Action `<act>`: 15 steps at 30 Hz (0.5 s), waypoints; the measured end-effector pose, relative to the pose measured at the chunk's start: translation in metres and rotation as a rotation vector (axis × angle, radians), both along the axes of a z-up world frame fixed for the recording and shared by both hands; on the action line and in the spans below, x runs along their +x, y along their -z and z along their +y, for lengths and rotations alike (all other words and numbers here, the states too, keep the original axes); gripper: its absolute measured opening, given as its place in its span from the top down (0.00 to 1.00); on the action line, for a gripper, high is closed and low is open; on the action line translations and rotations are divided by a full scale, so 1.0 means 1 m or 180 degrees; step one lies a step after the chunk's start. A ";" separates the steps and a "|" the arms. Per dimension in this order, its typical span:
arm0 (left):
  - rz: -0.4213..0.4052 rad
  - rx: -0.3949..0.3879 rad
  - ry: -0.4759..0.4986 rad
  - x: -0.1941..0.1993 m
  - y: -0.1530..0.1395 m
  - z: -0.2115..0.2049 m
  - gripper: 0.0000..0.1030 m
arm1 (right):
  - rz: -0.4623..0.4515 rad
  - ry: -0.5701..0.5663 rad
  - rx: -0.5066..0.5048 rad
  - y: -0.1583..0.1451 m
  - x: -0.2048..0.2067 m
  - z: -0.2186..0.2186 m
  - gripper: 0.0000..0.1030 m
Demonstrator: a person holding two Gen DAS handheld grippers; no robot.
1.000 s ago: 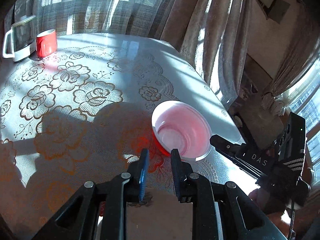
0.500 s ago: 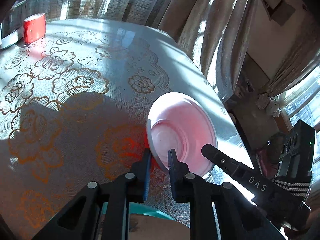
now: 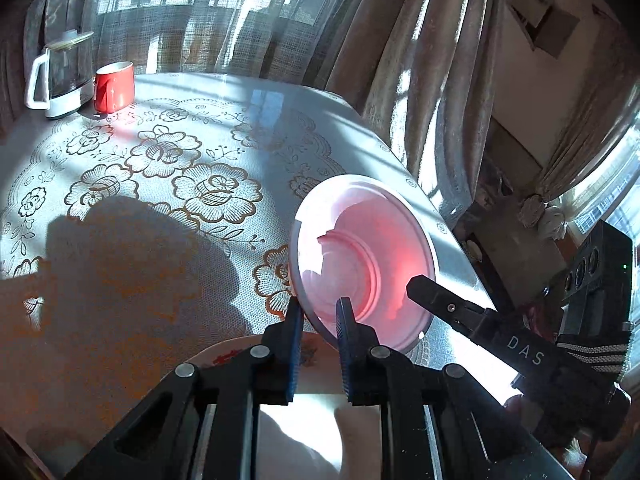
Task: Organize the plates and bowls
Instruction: 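Close the left tool on the red bowl rim, then lift the red bowl and carry it over the steel bowl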
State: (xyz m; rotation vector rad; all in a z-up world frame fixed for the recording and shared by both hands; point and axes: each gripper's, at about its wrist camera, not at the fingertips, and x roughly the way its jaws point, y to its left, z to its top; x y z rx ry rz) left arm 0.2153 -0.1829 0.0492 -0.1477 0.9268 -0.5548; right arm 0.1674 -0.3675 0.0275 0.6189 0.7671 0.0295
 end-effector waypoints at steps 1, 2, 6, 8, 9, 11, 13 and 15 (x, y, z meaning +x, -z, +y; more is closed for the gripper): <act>-0.0051 0.0013 0.0001 -0.005 -0.003 0.005 0.84 | -0.0016 -0.0031 0.0004 -0.002 -0.003 0.004 0.90; -0.0089 0.0029 -0.0001 -0.011 -0.006 0.010 0.84 | -0.0038 -0.0062 0.0009 -0.005 -0.005 0.008 0.90; -0.0163 -0.0018 -0.0039 -0.031 -0.015 0.033 0.84 | -0.0140 -0.0180 0.0001 -0.016 -0.018 0.027 0.90; -0.0217 -0.0040 -0.0067 -0.041 -0.019 0.044 0.84 | -0.0171 -0.0261 -0.0022 -0.020 -0.024 0.037 0.90; -0.0221 -0.0037 -0.0083 -0.046 -0.020 0.050 0.84 | -0.0189 -0.0298 -0.0030 -0.022 -0.027 0.042 0.90; -0.0214 -0.0066 -0.0122 -0.054 -0.021 0.061 0.84 | -0.0212 -0.0367 -0.0027 -0.024 -0.033 0.051 0.90; -0.0229 -0.0093 -0.0168 -0.064 -0.022 0.072 0.84 | -0.0223 -0.0419 -0.0033 -0.025 -0.038 0.060 0.90; -0.0231 -0.0108 -0.0217 -0.074 -0.020 0.082 0.84 | -0.0218 -0.0483 -0.0007 -0.023 -0.043 0.069 0.90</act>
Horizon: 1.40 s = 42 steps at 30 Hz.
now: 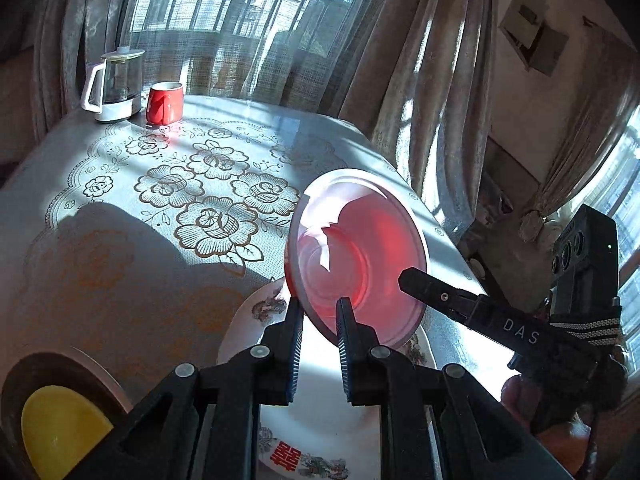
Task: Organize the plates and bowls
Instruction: 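Lift the red bowl and carry it over the steel bowl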
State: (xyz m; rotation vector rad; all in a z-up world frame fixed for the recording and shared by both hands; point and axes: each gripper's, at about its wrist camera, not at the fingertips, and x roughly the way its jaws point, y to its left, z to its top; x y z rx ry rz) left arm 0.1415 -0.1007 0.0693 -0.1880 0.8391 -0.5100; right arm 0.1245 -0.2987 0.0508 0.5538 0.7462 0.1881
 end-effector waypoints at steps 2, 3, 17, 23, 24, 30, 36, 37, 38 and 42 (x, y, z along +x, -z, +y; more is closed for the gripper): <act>0.0017 -0.0033 -0.0040 -0.007 0.001 0.009 0.84 | 0.0003 -0.0058 0.0010 0.001 -0.005 0.008 0.90; 0.0021 -0.0039 -0.0058 -0.010 0.001 0.014 0.84 | 0.0004 -0.0083 0.0004 0.002 -0.007 0.012 0.90; -0.0031 -0.0029 -0.0278 -0.052 0.006 0.064 0.84 | 0.0086 -0.0396 0.0037 0.017 -0.033 0.059 0.90; 0.0003 -0.0026 -0.0388 -0.064 0.008 0.084 0.84 | 0.0071 -0.0543 -0.0003 0.017 -0.037 0.079 0.90; 0.0001 -0.0021 -0.0409 -0.066 0.009 0.087 0.84 | 0.0074 -0.0571 0.0000 0.018 -0.037 0.082 0.90; -0.0001 -0.0014 -0.0498 -0.077 0.011 0.104 0.84 | 0.0098 -0.0704 0.0012 0.021 -0.042 0.101 0.90; 0.0020 -0.0046 -0.0584 -0.084 0.014 0.120 0.84 | 0.0113 -0.0808 0.0008 0.021 -0.045 0.116 0.90; 0.0023 -0.0047 -0.0593 -0.085 0.015 0.121 0.84 | 0.0116 -0.0823 0.0009 0.021 -0.045 0.118 0.90; 0.0027 -0.0047 -0.0600 -0.085 0.015 0.123 0.84 | 0.0118 -0.0836 0.0007 0.022 -0.046 0.120 0.90; 0.0032 -0.0047 -0.0612 -0.089 0.016 0.127 0.84 | 0.0127 -0.0871 0.0005 0.023 -0.048 0.124 0.90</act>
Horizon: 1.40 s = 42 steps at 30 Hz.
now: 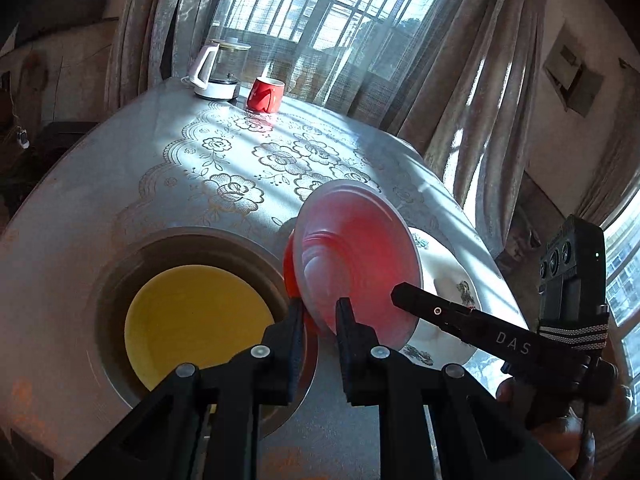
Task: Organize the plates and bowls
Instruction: 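Lift the red bowl and carry it over the steel bowl, then lower the red bowl into the yellow bowl with the left tool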
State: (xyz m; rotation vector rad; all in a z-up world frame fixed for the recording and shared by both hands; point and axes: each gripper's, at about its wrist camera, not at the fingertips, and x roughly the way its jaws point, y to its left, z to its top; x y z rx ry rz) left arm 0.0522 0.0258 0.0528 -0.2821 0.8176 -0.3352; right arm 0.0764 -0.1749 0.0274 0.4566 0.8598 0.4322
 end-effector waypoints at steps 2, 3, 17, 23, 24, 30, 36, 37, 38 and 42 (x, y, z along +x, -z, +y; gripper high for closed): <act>0.0005 -0.0006 -0.0001 -0.001 0.001 0.001 0.84 | 0.0000 -0.0006 0.0000 0.000 -0.001 0.001 0.90; 0.0006 -0.0006 -0.0003 -0.002 0.001 0.002 0.84 | 0.0000 -0.0010 0.0004 0.000 -0.002 0.001 0.90; -0.0103 -0.0132 -0.0128 -0.018 -0.009 0.044 0.85 | -0.0103 -0.0295 0.0031 -0.010 -0.006 0.031 0.90; -0.0043 -0.0274 -0.0283 -0.021 -0.009 0.076 0.85 | -0.0121 -0.0508 0.0061 -0.015 -0.005 0.057 0.90; -0.0002 -0.0298 -0.0303 -0.021 -0.006 0.081 0.85 | -0.0107 -0.0537 0.0058 -0.013 -0.004 0.061 0.90; 0.0201 -0.0313 -0.0429 -0.023 0.016 0.096 0.86 | 0.0054 -0.0689 0.0016 0.000 -0.001 0.080 0.89; 0.0321 -0.0286 -0.0464 -0.023 0.029 0.098 0.86 | 0.0188 -0.0766 -0.0057 0.012 -0.001 0.088 0.88; 0.0333 -0.0277 -0.0461 -0.024 0.031 0.099 0.86 | 0.0218 -0.0770 -0.0059 0.014 0.000 0.089 0.87; 0.0339 -0.0269 -0.0455 -0.024 0.032 0.098 0.86 | 0.0239 -0.0768 -0.0064 0.016 0.000 0.089 0.87; 0.0361 -0.0227 -0.0451 -0.025 0.035 0.098 0.86 | 0.0308 -0.0759 -0.0068 0.021 -0.002 0.089 0.87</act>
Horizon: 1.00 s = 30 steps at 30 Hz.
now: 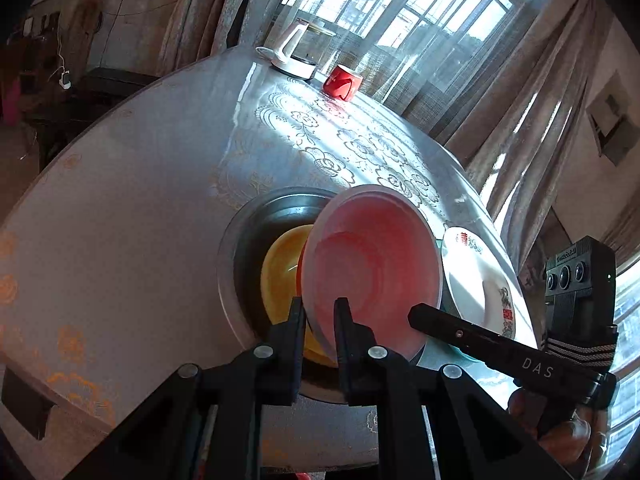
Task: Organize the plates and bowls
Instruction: 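Lower the red bowl into the yellow bowl with the left tool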
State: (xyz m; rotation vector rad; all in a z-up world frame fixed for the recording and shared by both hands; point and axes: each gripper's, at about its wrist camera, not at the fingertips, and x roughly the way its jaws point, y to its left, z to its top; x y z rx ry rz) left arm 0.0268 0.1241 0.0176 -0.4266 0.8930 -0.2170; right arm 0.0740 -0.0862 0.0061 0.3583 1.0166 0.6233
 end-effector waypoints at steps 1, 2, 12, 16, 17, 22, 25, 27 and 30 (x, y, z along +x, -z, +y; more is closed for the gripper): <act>0.0008 -0.0007 0.0001 0.000 0.001 0.001 0.86 | 0.0006 -0.0003 0.0003 0.001 -0.001 0.000 0.87; 0.0019 -0.0010 0.0002 0.001 0.002 0.001 0.86 | 0.0006 -0.0007 0.0003 0.001 -0.001 0.000 0.87; 0.0108 0.0079 -0.0010 0.004 0.011 0.002 0.86 | 0.0089 0.0002 -0.0031 0.006 -0.002 0.000 0.80; 0.0097 0.0123 -0.0001 0.003 0.012 0.001 0.86 | 0.0042 -0.0006 -0.0076 0.005 -0.004 0.002 0.80; 0.0101 0.0126 -0.0009 0.003 0.013 0.002 0.86 | 0.0042 -0.0005 -0.0077 0.005 -0.004 0.002 0.80; 0.0092 0.0232 -0.0109 0.003 0.011 0.006 0.86 | -0.0025 0.0038 -0.0191 0.002 -0.001 0.003 0.80; 0.0025 0.0307 -0.0144 0.002 0.009 0.008 0.86 | -0.0086 0.0064 -0.0282 0.001 0.002 0.005 0.80; -0.0012 0.0334 -0.0135 0.002 0.008 0.008 0.86 | -0.0122 0.0069 -0.0332 0.001 0.004 0.007 0.80; -0.0042 0.0391 -0.0111 0.004 0.008 0.006 0.86 | -0.0224 0.0078 -0.0436 0.001 0.003 0.011 0.82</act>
